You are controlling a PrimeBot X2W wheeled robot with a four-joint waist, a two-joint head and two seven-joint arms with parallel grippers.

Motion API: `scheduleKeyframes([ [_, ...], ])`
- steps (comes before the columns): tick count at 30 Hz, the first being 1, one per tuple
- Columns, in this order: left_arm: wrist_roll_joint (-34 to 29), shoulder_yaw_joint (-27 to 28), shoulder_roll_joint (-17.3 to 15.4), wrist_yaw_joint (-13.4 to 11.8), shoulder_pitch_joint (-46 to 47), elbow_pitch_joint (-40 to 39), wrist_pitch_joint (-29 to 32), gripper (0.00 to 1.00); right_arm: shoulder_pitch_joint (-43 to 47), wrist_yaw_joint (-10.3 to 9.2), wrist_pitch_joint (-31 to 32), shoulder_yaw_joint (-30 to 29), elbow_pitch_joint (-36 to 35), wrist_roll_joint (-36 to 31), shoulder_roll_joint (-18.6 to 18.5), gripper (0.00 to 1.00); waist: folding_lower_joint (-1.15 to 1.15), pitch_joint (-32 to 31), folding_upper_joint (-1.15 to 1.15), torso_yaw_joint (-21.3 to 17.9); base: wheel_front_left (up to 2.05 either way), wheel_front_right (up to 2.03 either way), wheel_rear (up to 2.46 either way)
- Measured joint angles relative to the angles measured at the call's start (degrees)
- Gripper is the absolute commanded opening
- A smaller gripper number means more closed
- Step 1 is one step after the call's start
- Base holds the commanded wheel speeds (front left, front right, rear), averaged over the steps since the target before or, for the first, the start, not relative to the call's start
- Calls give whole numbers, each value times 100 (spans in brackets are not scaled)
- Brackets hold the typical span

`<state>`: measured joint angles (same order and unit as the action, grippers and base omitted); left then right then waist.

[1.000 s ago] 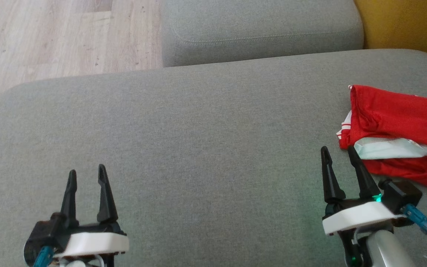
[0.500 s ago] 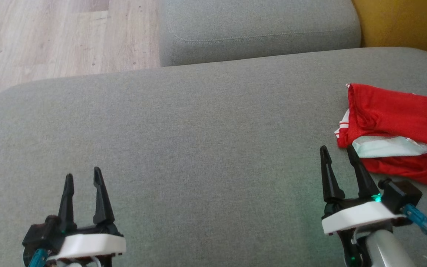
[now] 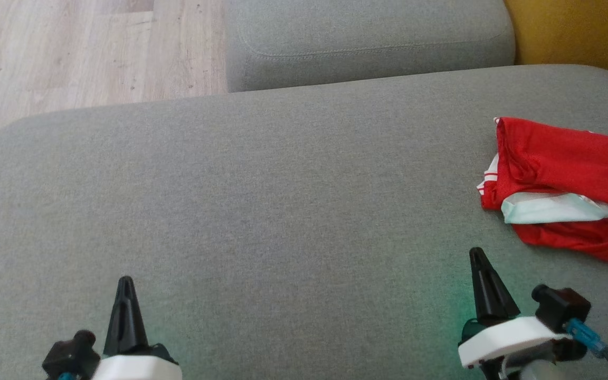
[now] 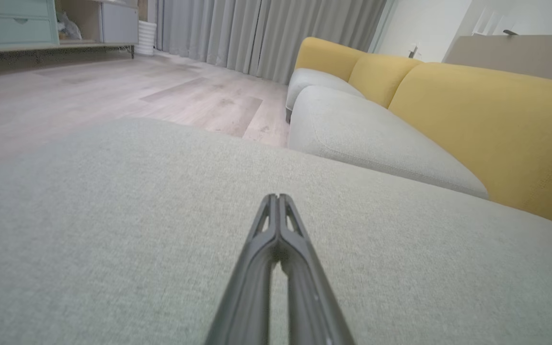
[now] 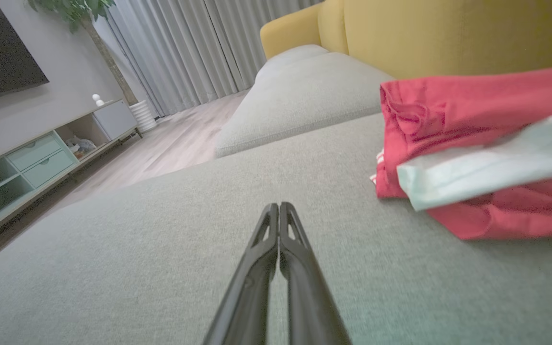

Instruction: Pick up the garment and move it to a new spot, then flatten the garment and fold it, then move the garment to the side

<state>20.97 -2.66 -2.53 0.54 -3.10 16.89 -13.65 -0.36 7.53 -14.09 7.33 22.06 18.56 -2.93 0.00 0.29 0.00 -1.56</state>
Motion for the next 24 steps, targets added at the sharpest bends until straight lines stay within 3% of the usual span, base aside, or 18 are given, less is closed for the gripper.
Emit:
scheduleKeyframes([
  [24, 1321, 91, 2, 104, 39, -8, 358, 0, -21, 0, 302, -182, -99, 1430, -4, 0, 0, -3, 0, 30, 0, 0, 0],
])
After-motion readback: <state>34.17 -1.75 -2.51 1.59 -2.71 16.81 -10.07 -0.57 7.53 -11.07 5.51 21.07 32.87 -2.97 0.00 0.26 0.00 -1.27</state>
